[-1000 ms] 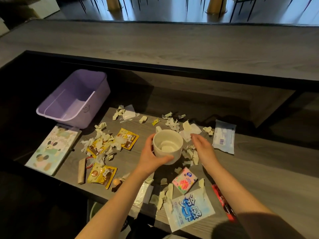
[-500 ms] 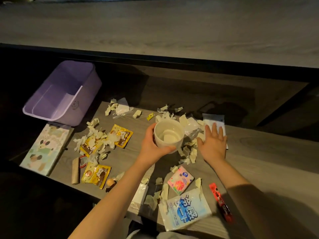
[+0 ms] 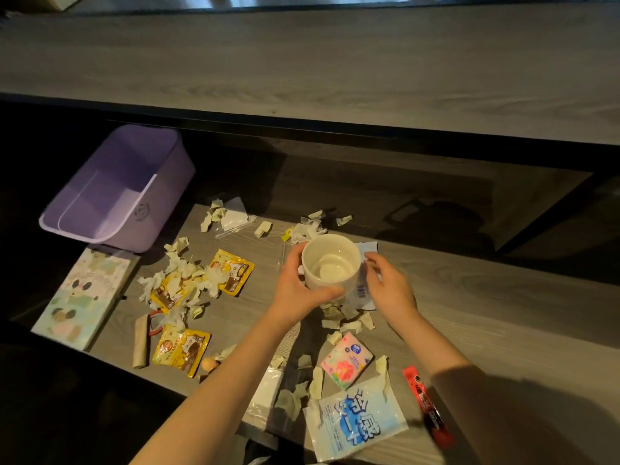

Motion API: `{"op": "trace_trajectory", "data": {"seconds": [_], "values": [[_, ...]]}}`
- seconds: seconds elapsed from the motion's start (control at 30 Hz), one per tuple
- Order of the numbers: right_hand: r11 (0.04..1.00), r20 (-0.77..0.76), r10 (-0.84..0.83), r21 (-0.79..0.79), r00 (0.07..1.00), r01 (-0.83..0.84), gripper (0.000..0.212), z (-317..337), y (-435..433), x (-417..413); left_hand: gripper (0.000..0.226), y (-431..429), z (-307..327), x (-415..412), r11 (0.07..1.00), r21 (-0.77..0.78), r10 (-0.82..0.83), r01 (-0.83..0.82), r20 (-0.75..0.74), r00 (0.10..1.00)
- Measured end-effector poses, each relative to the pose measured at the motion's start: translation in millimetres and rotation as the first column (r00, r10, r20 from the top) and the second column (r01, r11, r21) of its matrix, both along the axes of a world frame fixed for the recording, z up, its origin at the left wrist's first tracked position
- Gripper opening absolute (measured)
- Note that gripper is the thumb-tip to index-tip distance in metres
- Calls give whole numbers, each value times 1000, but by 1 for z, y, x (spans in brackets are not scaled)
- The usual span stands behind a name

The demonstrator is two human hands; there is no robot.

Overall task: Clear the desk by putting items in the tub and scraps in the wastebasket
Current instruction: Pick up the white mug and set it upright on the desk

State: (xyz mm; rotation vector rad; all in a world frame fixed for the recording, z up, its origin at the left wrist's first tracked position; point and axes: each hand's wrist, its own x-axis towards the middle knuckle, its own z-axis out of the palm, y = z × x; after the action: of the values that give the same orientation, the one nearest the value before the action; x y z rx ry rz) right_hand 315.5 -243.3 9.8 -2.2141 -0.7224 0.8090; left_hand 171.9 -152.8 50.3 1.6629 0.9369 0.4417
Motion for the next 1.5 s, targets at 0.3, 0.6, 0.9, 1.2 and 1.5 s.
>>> {"op": "trace_trajectory", "data": {"seconds": [0.3,0.6,0.9,1.2,1.5], "values": [[776,-507,-368,294,779,558,41,35,-6,14,89,-23,-9,48,984,33,-173,174,-34,984],[596,-513,-595,235,619,768,36,16,-13,31,86,-25,-16,101,922,55,-356,384,-273,894],[576,-374,-685,247,625,779,34,8,-19,46,91,-23,-10,128,859,-30,-481,510,-387,787],[851,53,-521,107,852,514,47,10,-23,44,99,-19,-8,111,859,2,-464,512,-424,778],[960,491,-132,279,861,-12,36,19,-31,-5,48,-24,-14,23,879,315,-200,358,-438,877]]}}
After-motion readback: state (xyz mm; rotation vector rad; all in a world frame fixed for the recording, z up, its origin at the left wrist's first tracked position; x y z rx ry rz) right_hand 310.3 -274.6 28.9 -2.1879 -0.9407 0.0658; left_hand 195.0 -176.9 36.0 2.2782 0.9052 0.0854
